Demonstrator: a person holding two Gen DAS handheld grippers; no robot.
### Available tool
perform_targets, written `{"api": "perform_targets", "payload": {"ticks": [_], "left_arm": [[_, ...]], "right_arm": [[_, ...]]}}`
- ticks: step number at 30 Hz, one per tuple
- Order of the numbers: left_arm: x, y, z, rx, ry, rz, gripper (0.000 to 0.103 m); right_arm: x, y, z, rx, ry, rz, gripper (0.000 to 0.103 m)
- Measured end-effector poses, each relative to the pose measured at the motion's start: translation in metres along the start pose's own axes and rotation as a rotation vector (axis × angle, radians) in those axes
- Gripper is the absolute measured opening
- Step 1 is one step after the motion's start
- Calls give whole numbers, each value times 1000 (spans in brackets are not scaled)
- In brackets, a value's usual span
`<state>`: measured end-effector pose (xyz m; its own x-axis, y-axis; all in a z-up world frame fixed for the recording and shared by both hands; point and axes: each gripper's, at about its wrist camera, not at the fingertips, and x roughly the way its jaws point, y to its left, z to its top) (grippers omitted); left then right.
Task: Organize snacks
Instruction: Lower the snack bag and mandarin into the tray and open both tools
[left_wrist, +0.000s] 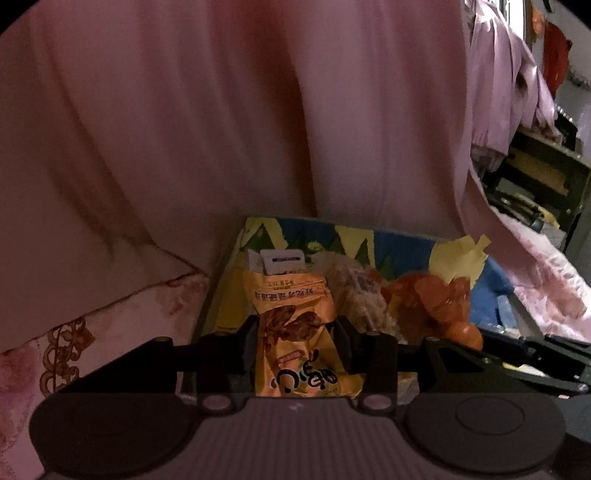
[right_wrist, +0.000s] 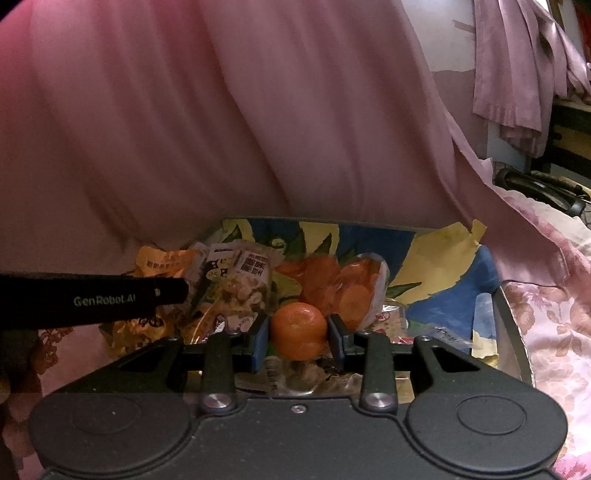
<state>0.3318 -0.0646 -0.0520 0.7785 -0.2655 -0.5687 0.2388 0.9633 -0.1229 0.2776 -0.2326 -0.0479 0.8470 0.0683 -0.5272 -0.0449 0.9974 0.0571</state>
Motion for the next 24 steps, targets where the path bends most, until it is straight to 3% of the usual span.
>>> {"api": "perform_targets", "payload": {"ticks": [24], "left_arm": [[5,7,2,-29,45,-12,51]], "right_arm": [[5,0,-3,5,7,-3,37]]}}
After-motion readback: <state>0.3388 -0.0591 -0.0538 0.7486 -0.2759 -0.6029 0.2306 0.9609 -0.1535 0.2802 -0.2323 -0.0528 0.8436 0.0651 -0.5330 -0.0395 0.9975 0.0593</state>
